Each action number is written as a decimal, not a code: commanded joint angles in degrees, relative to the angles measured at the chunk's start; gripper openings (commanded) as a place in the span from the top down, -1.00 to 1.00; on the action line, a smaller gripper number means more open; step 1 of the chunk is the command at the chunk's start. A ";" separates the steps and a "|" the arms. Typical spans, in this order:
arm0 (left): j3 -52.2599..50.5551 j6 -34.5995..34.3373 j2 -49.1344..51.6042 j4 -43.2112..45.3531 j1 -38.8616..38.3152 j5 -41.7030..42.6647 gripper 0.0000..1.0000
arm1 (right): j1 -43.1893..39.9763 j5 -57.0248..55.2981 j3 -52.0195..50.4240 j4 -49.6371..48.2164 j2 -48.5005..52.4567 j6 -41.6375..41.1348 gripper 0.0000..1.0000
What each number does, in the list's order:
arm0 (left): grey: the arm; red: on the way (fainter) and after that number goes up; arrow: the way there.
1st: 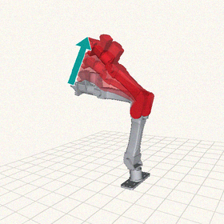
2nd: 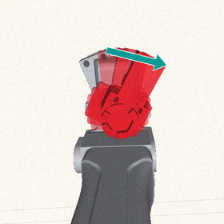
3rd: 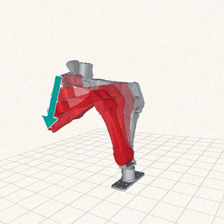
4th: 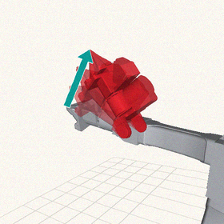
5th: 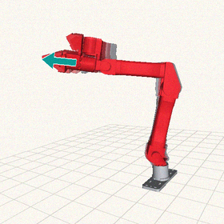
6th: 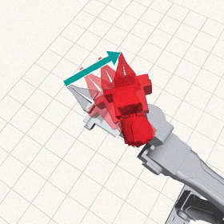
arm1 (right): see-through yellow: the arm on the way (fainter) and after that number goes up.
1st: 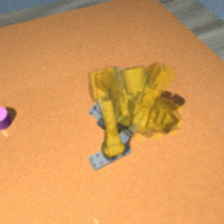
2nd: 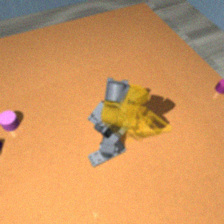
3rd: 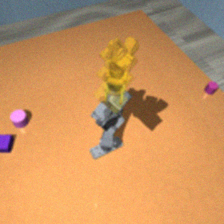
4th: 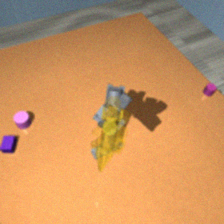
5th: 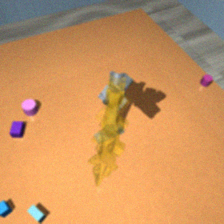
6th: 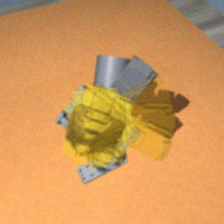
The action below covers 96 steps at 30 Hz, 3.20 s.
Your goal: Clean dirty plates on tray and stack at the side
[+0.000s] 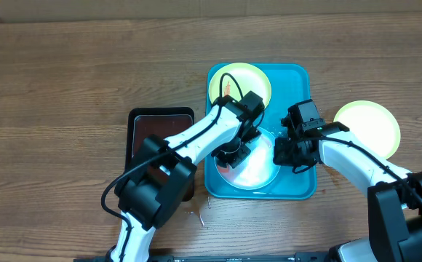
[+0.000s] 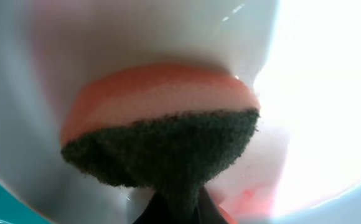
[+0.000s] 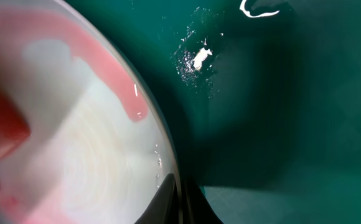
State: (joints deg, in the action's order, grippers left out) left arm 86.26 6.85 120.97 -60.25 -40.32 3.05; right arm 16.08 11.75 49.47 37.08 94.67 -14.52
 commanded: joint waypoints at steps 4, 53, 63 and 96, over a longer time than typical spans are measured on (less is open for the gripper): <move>-3.30 2.38 1.57 -0.63 -4.42 6.99 0.92 | 0.37 1.42 -0.24 -0.46 0.07 0.81 0.92; -2.10 -33.42 1.51 -0.76 3.61 -13.16 0.92 | 0.37 1.44 -0.24 -0.83 0.07 -1.97 0.92; -2.10 -34.75 1.51 3.32 15.26 12.11 0.92 | 0.37 1.44 -0.24 -0.85 0.07 -1.77 0.92; -2.10 -39.15 1.51 11.82 4.50 22.80 0.91 | 0.37 1.44 -0.24 -0.79 0.07 -1.77 0.92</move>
State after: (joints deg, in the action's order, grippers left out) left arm 84.51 -28.71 121.86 -47.83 -33.15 28.73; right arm 16.45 13.13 49.43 36.47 94.67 -17.04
